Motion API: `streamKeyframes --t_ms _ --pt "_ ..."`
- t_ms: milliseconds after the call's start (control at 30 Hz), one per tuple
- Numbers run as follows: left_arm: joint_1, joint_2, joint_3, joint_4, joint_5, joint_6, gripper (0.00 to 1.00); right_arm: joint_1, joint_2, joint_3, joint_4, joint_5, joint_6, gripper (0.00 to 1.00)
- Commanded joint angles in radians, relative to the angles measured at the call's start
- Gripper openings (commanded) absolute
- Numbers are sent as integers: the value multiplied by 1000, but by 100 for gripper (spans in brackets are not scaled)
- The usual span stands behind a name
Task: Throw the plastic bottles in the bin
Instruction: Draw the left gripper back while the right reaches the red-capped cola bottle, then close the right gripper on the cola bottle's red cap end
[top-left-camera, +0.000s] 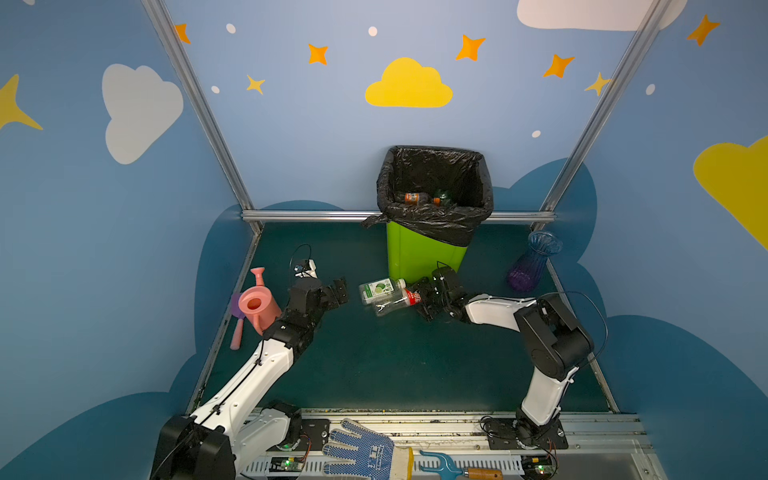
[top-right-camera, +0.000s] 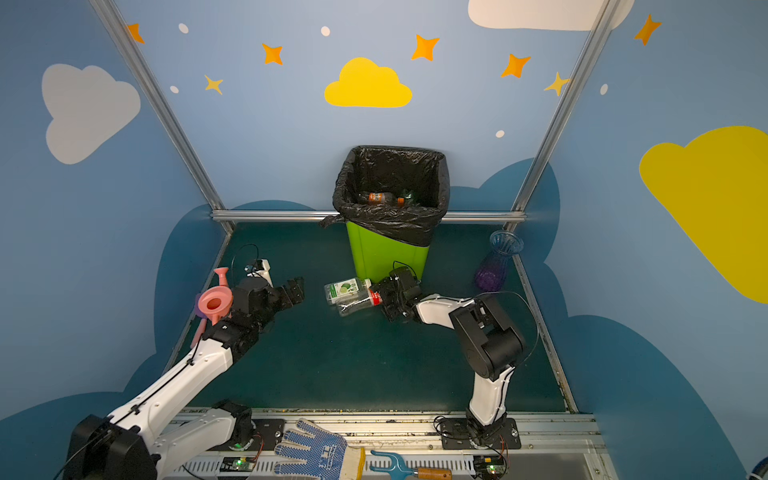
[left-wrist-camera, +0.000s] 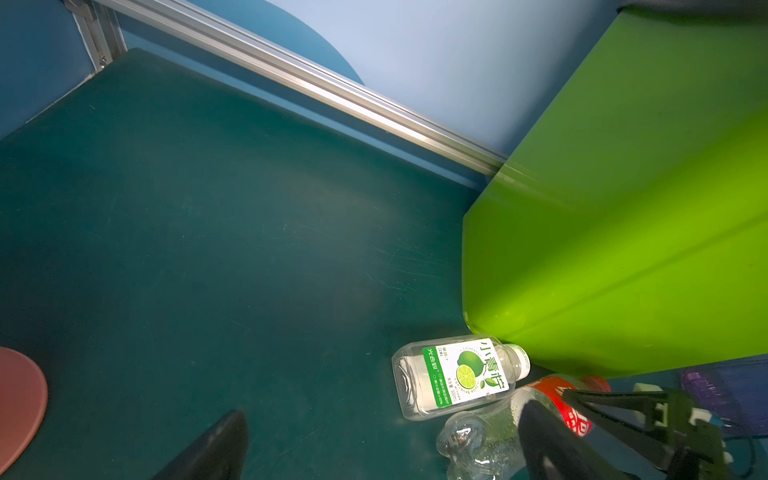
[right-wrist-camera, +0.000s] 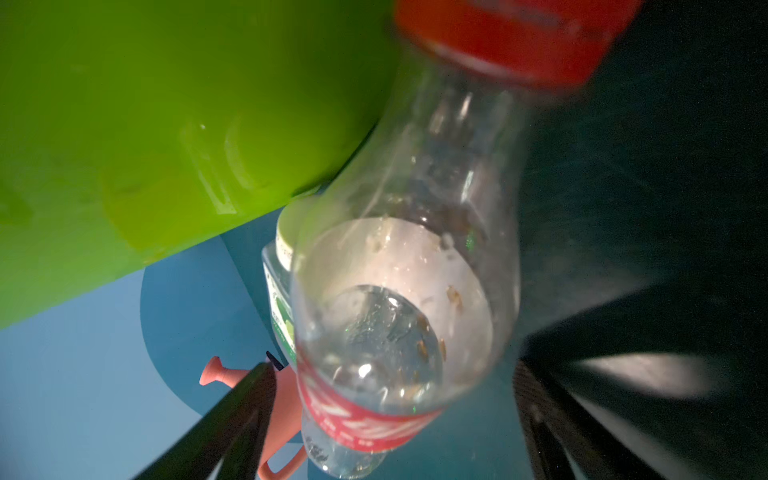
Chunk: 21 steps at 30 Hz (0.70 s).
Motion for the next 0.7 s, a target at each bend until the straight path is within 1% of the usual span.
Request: streamKeyframes --t_ms 0,167,300,500,667 --pt "9 -21 -19 -12 -18 -10 100 4 19 49 -79 25 -16 85" --pt "11 -25 -21 -18 -15 -14 100 -1 28 85 -169 55 -73 79" --pt "13 -24 -24 -16 -13 -18 100 -9 50 108 -222 48 -110 79" --pt "16 -21 -25 -16 -8 -25 100 -10 86 141 -246 8 -155 77" --pt "17 -22 -26 -18 -8 -28 100 -10 100 135 -223 -18 -155 70"
